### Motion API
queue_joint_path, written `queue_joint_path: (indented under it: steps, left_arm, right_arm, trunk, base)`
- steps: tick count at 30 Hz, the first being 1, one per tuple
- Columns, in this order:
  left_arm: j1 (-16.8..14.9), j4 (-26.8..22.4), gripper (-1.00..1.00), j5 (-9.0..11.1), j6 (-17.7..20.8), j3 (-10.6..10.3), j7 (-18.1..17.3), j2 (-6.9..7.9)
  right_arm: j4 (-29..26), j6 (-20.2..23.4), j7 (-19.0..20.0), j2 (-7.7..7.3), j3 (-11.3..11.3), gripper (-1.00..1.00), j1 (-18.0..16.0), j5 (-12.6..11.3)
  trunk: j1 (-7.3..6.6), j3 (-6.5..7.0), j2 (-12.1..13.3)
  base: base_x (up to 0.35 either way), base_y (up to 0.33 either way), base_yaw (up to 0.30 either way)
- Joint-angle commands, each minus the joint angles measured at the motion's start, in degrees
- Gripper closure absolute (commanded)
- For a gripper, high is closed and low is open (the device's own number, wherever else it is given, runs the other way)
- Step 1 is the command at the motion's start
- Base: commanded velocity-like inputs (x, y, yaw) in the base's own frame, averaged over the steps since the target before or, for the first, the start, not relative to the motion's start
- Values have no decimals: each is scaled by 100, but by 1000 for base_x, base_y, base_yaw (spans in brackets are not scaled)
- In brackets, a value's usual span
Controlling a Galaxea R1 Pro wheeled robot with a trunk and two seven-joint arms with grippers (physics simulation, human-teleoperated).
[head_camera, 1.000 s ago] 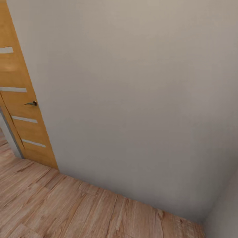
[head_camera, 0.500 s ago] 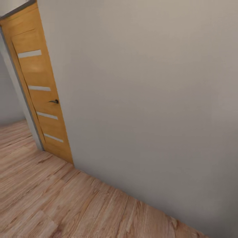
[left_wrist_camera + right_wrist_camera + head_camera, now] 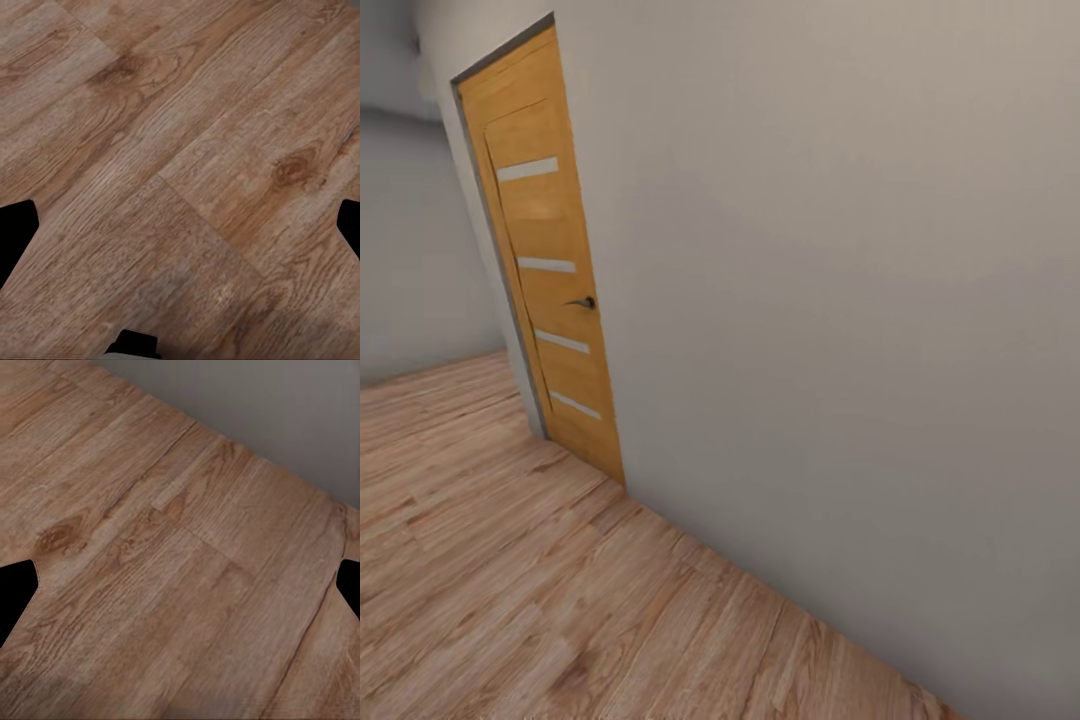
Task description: Move the two storage containers from the living room to the garage. In the garage, place one container on the floor and stack the other container on top of it (either order is fine).
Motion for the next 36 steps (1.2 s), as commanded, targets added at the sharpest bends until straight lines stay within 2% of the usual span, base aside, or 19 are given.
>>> queue_joint_path:
  steps: [1, 36]
  left_arm:
    - [-10, 23, -100, 49, -32, -10, -25, -2]
    - [-10, 23, -100, 63, -34, 3, -17, 7]
  right_arm:
    - [-11, -4, -6, -2, 7, -100, 4, 16]
    - [-11, 4, -36, -2, -2, -100, 4, 8]
  trunk:
    - [0, -5, -3]
    - [0, -5, -3]
  base:
    - [0, 0, 296]
    - [0, 0, 295]
